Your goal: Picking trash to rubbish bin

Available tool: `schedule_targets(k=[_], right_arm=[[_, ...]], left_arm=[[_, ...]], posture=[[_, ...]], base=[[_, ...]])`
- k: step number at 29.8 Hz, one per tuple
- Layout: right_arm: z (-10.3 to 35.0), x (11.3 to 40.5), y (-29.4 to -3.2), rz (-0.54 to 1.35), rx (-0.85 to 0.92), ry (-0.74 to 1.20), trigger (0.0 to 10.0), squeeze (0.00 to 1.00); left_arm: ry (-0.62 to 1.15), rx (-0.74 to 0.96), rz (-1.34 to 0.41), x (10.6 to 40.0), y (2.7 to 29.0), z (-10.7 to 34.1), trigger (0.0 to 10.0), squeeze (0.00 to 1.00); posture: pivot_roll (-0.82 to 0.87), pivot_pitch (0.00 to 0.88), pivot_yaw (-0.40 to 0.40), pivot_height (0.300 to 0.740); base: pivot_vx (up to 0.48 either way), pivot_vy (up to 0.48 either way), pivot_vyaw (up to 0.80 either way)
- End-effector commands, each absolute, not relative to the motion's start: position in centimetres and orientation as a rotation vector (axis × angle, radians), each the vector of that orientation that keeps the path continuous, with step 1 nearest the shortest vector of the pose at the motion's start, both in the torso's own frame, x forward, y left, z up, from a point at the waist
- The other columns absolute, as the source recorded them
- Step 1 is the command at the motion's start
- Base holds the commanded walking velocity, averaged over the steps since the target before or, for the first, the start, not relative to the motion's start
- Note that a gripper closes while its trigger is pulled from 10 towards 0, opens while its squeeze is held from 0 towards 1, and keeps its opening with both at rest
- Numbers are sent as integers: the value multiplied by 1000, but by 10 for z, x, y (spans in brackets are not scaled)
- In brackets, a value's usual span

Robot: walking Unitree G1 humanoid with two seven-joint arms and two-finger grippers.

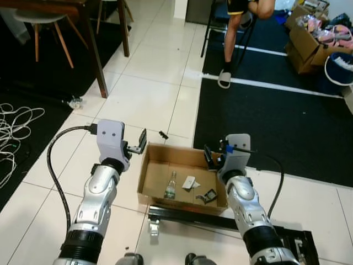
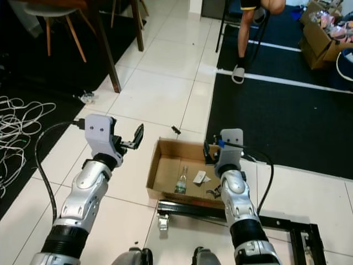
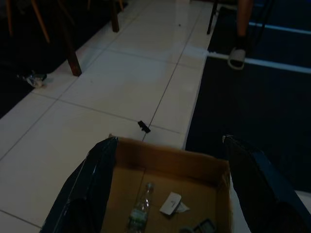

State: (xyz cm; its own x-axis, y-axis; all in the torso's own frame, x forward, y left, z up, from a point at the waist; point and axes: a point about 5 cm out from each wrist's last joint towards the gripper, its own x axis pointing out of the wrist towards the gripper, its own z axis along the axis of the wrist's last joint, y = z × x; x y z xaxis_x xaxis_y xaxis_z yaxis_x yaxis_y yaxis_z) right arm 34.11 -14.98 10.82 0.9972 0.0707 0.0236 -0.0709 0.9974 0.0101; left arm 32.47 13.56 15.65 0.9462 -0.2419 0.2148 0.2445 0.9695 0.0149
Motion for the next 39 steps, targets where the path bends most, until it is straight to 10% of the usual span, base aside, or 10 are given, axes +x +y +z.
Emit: schedule_targets(k=[1,39], right_arm=[[99,335,-148,75,16,18,10000,0],[102,321,-139,118,24,56,10000,0]], left_arm=[[-196,-32,-251,321,131,151,10000,0],[-182,-23,-269,318,129,151,10000,0]], posture=[[19,151,-7,740],[26,153,3,740]], base=[[0,0,0],[0,0,-413]])
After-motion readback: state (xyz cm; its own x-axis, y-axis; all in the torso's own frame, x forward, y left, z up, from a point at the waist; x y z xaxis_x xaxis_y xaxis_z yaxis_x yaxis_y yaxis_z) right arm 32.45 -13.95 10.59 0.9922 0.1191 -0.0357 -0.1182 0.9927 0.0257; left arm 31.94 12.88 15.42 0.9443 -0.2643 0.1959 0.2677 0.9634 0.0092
